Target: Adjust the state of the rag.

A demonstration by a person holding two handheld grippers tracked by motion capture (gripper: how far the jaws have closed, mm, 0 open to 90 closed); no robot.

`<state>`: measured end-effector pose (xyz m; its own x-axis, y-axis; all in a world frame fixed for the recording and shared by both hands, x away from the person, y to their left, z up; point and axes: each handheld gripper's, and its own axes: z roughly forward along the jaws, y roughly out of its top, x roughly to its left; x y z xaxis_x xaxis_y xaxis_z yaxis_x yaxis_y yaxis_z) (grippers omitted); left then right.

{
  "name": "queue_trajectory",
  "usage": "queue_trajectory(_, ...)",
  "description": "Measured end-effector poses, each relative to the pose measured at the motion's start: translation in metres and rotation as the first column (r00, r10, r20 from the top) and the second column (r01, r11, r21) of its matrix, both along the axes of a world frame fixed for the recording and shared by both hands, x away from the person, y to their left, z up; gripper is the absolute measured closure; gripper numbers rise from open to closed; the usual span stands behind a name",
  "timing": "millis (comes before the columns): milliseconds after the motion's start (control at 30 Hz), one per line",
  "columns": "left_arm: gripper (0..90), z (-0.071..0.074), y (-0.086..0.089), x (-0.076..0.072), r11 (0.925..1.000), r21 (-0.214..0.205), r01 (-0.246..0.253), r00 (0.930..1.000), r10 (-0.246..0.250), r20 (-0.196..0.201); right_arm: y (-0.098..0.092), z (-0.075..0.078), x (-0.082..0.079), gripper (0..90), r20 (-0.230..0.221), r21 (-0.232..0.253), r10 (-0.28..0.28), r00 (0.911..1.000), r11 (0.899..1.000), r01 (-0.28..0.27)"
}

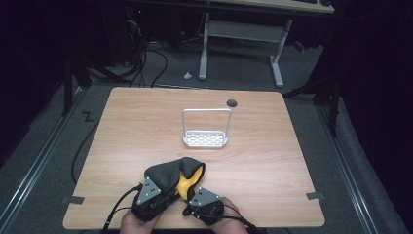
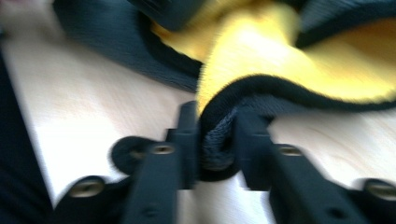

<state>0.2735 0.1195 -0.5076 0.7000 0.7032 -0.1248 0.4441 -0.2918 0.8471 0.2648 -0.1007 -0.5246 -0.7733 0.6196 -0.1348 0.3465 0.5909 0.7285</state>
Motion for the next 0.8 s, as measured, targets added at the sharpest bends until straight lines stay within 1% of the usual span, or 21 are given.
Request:
queue_trajectory(33, 81.0, 0.003, 0.003, -0.001, 0.9999, -0.007, -0.009, 0.9999, 0.009, 0.009, -0.004, 0.001, 0.001, 81.5, 0.000, -0.003, -0.021, 0.9998, 1.000, 0.021)
queue_trajectory(100, 81.5, 0.006, 0.009, -0.001, 0.9995, -0.019, -0.024, 0.9996, 0.025, 0.017, -0.016, 0.003, 0.008, 82.2, 0.017, 0.006, -0.062, 0.9979, 0.998, 0.062)
queue_trajectory(167, 81.9, 0.008, 0.013, 0.000, 0.9993, -0.023, -0.030, 0.9994, 0.031, 0.016, -0.032, 0.005, 0.017, 82.3, 0.024, 0.017, -0.116, 0.9929, 0.993, 0.116)
queue_trajectory(200, 82.0, 0.007, 0.014, 0.000, 0.9992, -0.025, -0.032, 0.9994, 0.032, 0.015, -0.042, 0.006, 0.022, 82.3, 0.031, 0.022, -0.143, 0.9892, 0.990, 0.143)
queue_trajectory(233, 82.1, 0.007, 0.014, 0.000, 0.9992, -0.027, -0.029, 0.9995, 0.029, 0.009, -0.060, 0.007, 0.032, 82.4, 0.041, 0.030, -0.205, 0.9779, 0.979, 0.204)
queue_trajectory(267, 82.1, 0.006, 0.013, 0.000, 0.9992, -0.030, -0.025, 0.9997, 0.025, 0.004, -0.060, 0.007, 0.032, 82.4, 0.041, 0.030, -0.205, 0.9779, 0.979, 0.204)
queue_trajectory(300, 82.2, 0.005, 0.011, -0.001, 0.9996, -0.023, -0.015, 0.9999, 0.015, 0.001, -0.078, 0.007, 0.042, 82.4, 0.064, 0.023, -0.265, 0.9622, 0.964, 0.264)
queue_trajectory(333, 82.3, 0.004, 0.007, -0.003, 0.9998, -0.018, -0.003, 1.0000, 0.003, 0.003, -0.090, 0.006, 0.048, 82.4, 0.074, 0.015, -0.299, 0.9513, 0.954, 0.299)
queue_trajectory(367, 82.3, 0.004, 0.004, -0.003, 0.9999, -0.012, 0.008, 1.0000, -0.008, 0.004, -0.090, 0.006, 0.048, 82.4, 0.074, 0.015, -0.299, 0.9513, 0.954, 0.299)
queue_trajectory(400, 82.6, 0.004, 0.001, -0.005, 0.9998, -0.006, 0.020, 0.9998, -0.020, 0.005, -0.106, 0.005, 0.057, 82.5, 0.083, 0.005, -0.349, 0.9335, 0.937, 0.350)
queue_trajectory(433, 82.6, 0.003, -0.002, -0.006, 0.9995, 0.004, 0.032, 0.9994, -0.032, 0.009, -0.106, 0.005, 0.057, 82.5, 0.083, 0.005, -0.349, 0.9335, 0.937, 0.350)
queue_trajectory(467, 82.8, 0.003, -0.004, -0.007, 0.9992, 0.010, 0.039, 0.9991, -0.039, 0.013, -0.116, 0.004, 0.062, 82.5, 0.082, 0.004, -0.375, 0.9234, 0.927, 0.376)
queue_trajectory(500, 82.9, 0.003, -0.006, -0.007, 0.9988, 0.015, 0.046, 0.9988, -0.047, 0.014, -0.124, 0.002, 0.066, 82.6, 0.077, 0.004, -0.407, 0.9104, 0.913, 0.407)
queue_trajectory(533, 83.1, 0.002, -0.007, -0.007, 0.9988, 0.017, 0.047, 0.9988, -0.047, 0.014, -0.133, 0.001, 0.070, 82.7, 0.081, -0.001, -0.430, 0.8991, 0.902, 0.432)
queue_trajectory(567, 83.1, 0.002, -0.006, -0.007, 0.9988, 0.017, 0.045, 0.9989, -0.045, 0.011, -0.142, 0.000, 0.075, 82.7, 0.087, -0.005, -0.464, 0.8813, 0.884, 0.467)
queue_trajectory(600, 83.1, 0.001, -0.005, -0.006, 0.9990, 0.018, 0.041, 0.9991, -0.041, 0.011, -0.147, -0.001, 0.077, 82.7, 0.089, -0.006, -0.482, 0.8717, 0.875, 0.484)
queue_trajectory(633, 83.1, 0.000, -0.004, -0.005, 0.9991, 0.018, 0.039, 0.9992, -0.039, 0.009, -0.155, -0.001, 0.079, 82.7, 0.092, -0.001, -0.508, 0.8566, 0.860, 0.510)
queue_trajectory(667, 83.1, 0.000, -0.003, -0.004, 0.9992, 0.016, 0.038, 0.9993, -0.038, 0.008, -0.161, -0.001, 0.081, 82.5, 0.088, 0.009, -0.523, 0.8480, 0.852, 0.524)
queue_trajectory(700, 83.1, -0.001, -0.002, -0.003, 0.9993, 0.019, 0.033, 0.9994, -0.033, 0.011, -0.164, 0.000, 0.081, 82.4, 0.079, 0.019, -0.532, 0.8434, 0.847, 0.532)
queue_trajectory(733, 83.3, -0.001, -0.001, -0.001, 0.9992, 0.024, 0.032, 0.9994, -0.033, 0.013, -0.168, 0.001, 0.081, 82.3, 0.081, 0.025, -0.541, 0.8369, 0.841, 0.541)
queue_trajectory(800, 83.3, -0.003, 0.001, 0.002, 0.9993, 0.029, 0.022, 0.9997, -0.022, 0.012, -0.168, 0.001, 0.080, 82.1, 0.086, 0.023, -0.538, 0.8387, 0.843, 0.538)
